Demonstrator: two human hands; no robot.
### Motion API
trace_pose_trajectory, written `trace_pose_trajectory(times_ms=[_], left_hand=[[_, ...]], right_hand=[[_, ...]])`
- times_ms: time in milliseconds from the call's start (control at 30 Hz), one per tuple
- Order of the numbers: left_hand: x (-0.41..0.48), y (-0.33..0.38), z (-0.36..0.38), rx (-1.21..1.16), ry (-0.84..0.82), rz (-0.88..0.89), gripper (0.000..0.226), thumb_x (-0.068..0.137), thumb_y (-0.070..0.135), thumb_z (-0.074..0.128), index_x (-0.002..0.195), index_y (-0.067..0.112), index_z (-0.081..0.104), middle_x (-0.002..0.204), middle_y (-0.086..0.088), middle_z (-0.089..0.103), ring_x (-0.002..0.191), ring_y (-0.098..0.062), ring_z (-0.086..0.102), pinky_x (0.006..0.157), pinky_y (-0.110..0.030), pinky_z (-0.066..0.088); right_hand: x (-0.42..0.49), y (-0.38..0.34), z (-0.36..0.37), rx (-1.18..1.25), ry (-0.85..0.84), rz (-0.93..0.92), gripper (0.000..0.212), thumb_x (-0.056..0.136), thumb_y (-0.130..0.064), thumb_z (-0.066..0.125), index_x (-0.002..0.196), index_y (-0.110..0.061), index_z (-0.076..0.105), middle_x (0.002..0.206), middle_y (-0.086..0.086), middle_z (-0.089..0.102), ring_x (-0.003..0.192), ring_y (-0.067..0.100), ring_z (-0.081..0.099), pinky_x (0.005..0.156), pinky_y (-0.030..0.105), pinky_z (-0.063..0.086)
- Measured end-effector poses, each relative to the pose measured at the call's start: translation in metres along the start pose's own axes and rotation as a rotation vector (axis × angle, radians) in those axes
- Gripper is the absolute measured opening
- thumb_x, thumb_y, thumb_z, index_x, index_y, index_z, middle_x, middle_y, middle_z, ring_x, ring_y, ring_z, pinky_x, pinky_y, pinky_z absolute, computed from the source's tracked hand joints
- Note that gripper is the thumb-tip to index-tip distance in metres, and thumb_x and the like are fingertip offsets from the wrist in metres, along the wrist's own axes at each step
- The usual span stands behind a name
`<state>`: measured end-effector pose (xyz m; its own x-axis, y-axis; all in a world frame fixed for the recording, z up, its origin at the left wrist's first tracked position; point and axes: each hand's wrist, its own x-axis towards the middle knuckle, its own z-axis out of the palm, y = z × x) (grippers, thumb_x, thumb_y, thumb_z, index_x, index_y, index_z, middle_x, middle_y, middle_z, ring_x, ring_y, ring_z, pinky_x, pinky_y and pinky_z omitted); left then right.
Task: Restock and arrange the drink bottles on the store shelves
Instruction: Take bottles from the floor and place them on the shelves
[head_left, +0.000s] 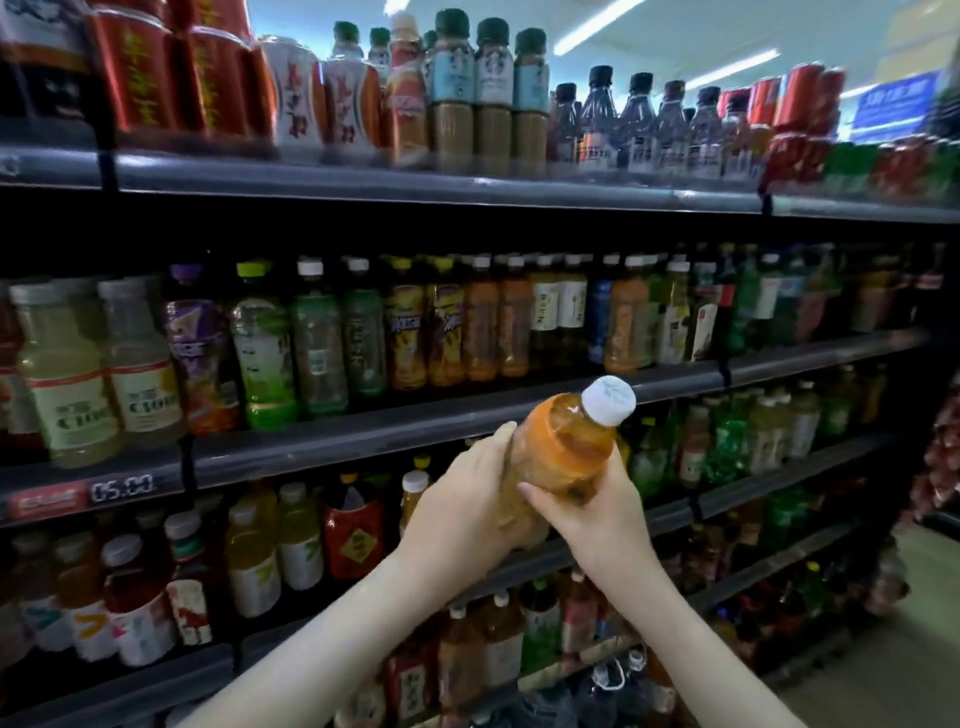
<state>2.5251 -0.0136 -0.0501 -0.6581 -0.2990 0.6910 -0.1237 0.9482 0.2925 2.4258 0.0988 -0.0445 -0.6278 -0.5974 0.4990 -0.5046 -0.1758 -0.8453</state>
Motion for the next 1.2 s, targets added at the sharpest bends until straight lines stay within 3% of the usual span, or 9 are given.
trace_pose_trajectory(times_ms=[100,233,300,367,500,600,733,933,1200], left_hand=[[0.038,-0.018,0.027,0.026,0.194,0.076,0.07,0.07,0.022,0.08,0.129,0.014,0.042,0.116,-0.006,0.062,0.104,-0.018,0.061,0.081,-0.031,0.055],[0.093,-0.044,0.046,-0.092,0.317,-0.025,0.072,0.071,0.017,0.083,0.131,0.005,0.045,0.122,-0.002,0.057,0.111,-0.007,0.054,0.085,-0.008,0.043],[0.122,-0.059,0.053,-0.135,0.354,-0.097,0.071,0.075,0.024,0.081,0.132,0.006,0.043,0.121,0.004,0.053,0.11,0.0,0.048,0.081,0.002,0.037],[0.148,-0.073,0.058,-0.199,0.357,-0.215,0.071,0.078,0.031,0.078,0.134,0.012,0.039,0.123,0.007,0.053,0.109,-0.004,0.053,0.078,-0.003,0.04],[0.183,-0.102,0.071,-0.215,0.384,-0.426,0.07,0.081,0.034,0.074,0.135,0.015,0.035,0.118,0.005,0.054,0.107,-0.02,0.058,0.077,-0.025,0.043],[0.198,-0.121,0.076,-0.105,0.372,-0.595,0.071,0.081,0.04,0.071,0.133,0.009,0.034,0.126,-0.01,0.054,0.11,-0.031,0.058,0.078,-0.031,0.045],[0.205,-0.135,0.078,-0.006,0.312,-0.742,0.071,0.08,0.048,0.069,0.129,0.009,0.036,0.122,-0.013,0.056,0.107,-0.033,0.058,0.083,-0.04,0.051],[0.226,-0.129,0.093,0.1,0.196,-0.748,0.077,0.08,0.051,0.068,0.136,0.011,0.033,0.124,-0.007,0.056,0.109,-0.028,0.058,0.076,-0.029,0.046],[0.248,-0.124,0.118,0.206,0.141,-0.805,0.076,0.083,0.055,0.062,0.134,0.006,0.031,0.127,-0.012,0.054,0.11,-0.03,0.058,0.075,-0.03,0.045]], right_hand=[[0.042,0.015,-0.003,-0.014,-0.053,-0.151,0.066,0.07,-0.008,0.083,0.11,-0.041,0.042,0.106,-0.025,0.054,0.096,-0.025,0.051,0.078,-0.002,0.039],[0.118,0.037,-0.021,-0.086,-0.289,-0.25,0.071,0.08,-0.012,0.075,0.133,-0.037,0.034,0.135,-0.018,0.046,0.126,-0.011,0.041,0.102,0.011,0.037],[0.157,0.058,-0.037,-0.183,-0.256,-0.22,0.077,0.084,-0.021,0.072,0.144,-0.035,0.025,0.146,-0.018,0.035,0.135,-0.008,0.03,0.11,0.02,0.031],[0.195,0.08,-0.057,-0.227,-0.097,-0.127,0.078,0.087,-0.022,0.069,0.147,-0.033,0.02,0.149,-0.012,0.032,0.137,0.003,0.03,0.113,0.03,0.032],[0.261,0.112,-0.093,-0.352,0.157,0.058,0.075,0.091,-0.019,0.065,0.15,-0.018,0.018,0.151,0.006,0.03,0.137,0.025,0.033,0.109,0.04,0.035],[0.306,0.138,-0.104,-0.389,0.205,0.123,0.08,0.089,-0.023,0.067,0.151,-0.013,0.016,0.149,0.011,0.031,0.137,0.03,0.032,0.108,0.044,0.035],[0.349,0.167,-0.1,-0.365,0.228,0.17,0.086,0.08,-0.03,0.075,0.145,-0.006,0.024,0.139,0.019,0.042,0.129,0.038,0.043,0.104,0.052,0.041],[0.373,0.193,-0.094,-0.4,0.201,0.284,0.067,0.084,-0.032,0.072,0.131,0.0,0.038,0.127,0.023,0.052,0.113,0.042,0.054,0.084,0.043,0.046],[0.365,0.19,-0.102,-0.391,0.105,0.249,0.064,0.077,-0.031,0.078,0.12,-0.002,0.041,0.118,0.022,0.059,0.104,0.039,0.059,0.079,0.041,0.05]])
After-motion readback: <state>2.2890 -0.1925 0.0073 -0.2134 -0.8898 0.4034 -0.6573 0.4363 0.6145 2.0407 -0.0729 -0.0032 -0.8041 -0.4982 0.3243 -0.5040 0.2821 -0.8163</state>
